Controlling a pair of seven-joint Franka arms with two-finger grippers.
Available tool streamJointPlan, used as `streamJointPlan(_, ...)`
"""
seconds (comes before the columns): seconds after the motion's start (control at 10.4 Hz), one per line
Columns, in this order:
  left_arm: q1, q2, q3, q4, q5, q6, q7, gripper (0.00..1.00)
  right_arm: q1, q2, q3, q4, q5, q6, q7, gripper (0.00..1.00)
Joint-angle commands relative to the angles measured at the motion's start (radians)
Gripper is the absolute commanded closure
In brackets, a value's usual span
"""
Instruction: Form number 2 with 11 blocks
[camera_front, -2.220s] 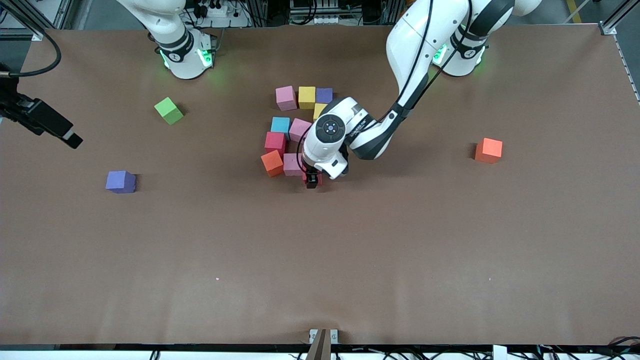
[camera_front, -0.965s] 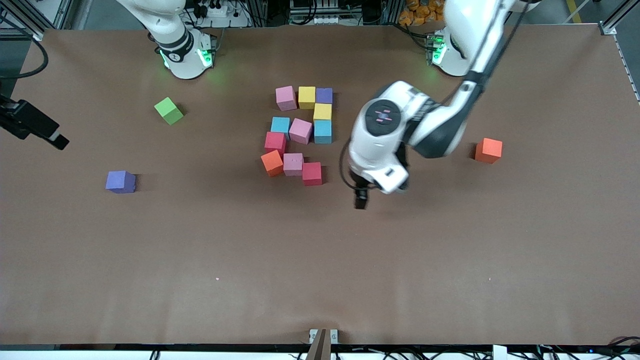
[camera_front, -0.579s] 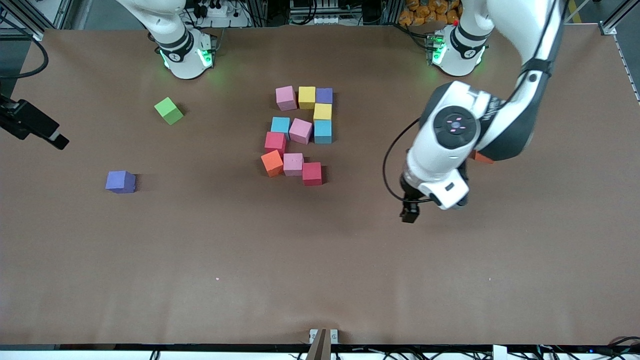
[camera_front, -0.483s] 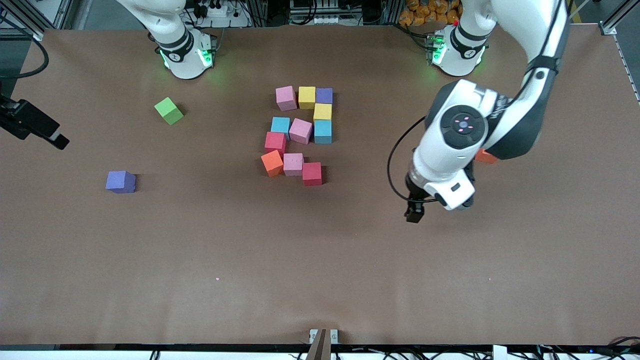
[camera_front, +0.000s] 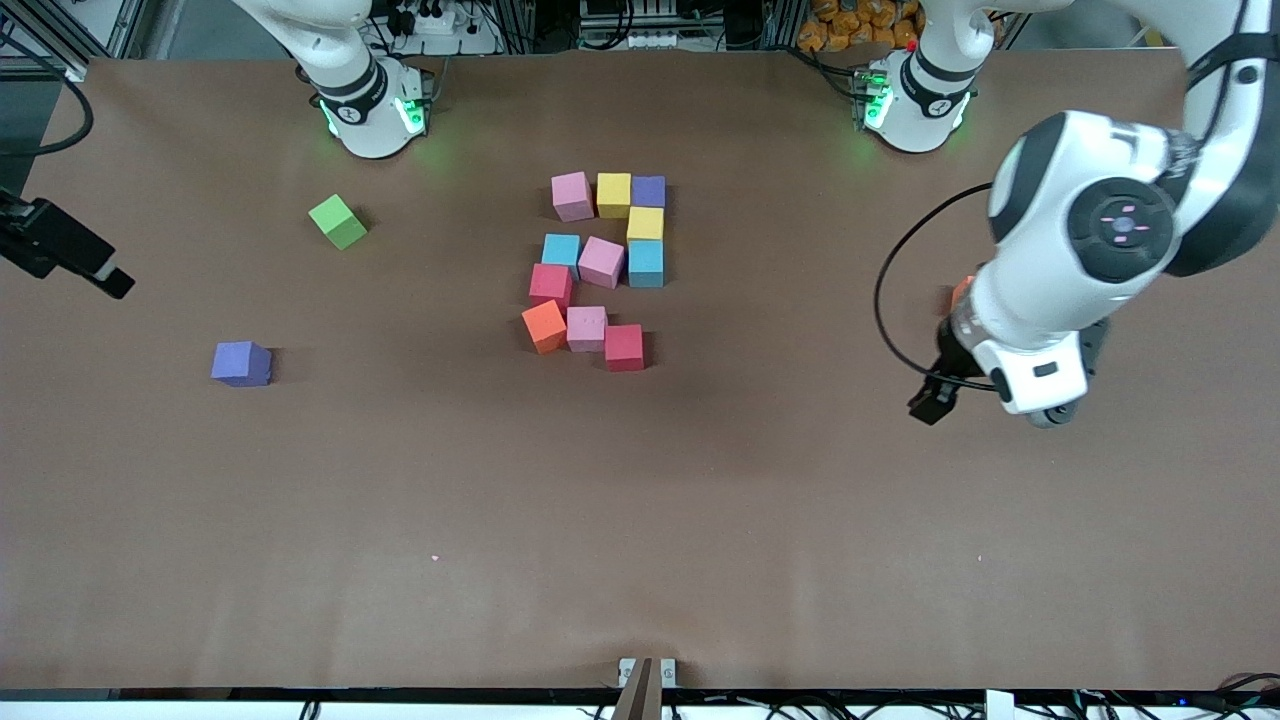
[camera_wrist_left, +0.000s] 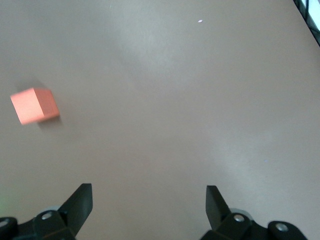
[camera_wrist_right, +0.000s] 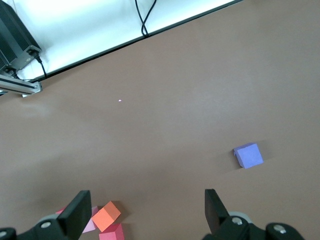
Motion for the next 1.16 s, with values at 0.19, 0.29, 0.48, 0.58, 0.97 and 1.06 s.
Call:
streamJointPlan(0.19, 0.077, -0.206, 0.077, -0.110, -0.027, -0.134, 0.589, 0.00, 0.107, -0.059, -0.145, -0.022, 0.018, -0.023, -0.118, 0.00)
streamJointPlan(0.29, 0.048, -0.240, 0.141, -0.107, -0.044, -0.183, 0.726, 0.00, 0.115, -0.062, -0.170, -0.022, 0.019, -0.043, -0.124, 0.00)
streamJointPlan(0.48, 0.028, -0.271, 0.185, -0.098, -0.053, -0.211, 0.877, 0.00, 0.135, -0.067, -0.196, -0.022, 0.006, -0.081, -0.150, 0.00)
streamJointPlan(0.58, 0.039, -0.262, 0.179, -0.083, -0.053, -0.219, 0.935, 0.00, 0.153, -0.068, -0.230, -0.023, 0.005, -0.088, -0.203, 0.00)
streamJointPlan(0.97, 0.034, -0.310, 0.166, -0.029, -0.093, -0.337, 1.073, 0.00, 0.177, -0.088, -0.265, -0.077, -0.010, -0.150, -0.378, 0.00)
streamJointPlan(1.06, 0.034, -0.344, 0.157, -0.034, -0.096, -0.347, 1.136, 0.00, 0.177, -0.111, -0.265, -0.130, -0.039, -0.144, -0.439, 0.00)
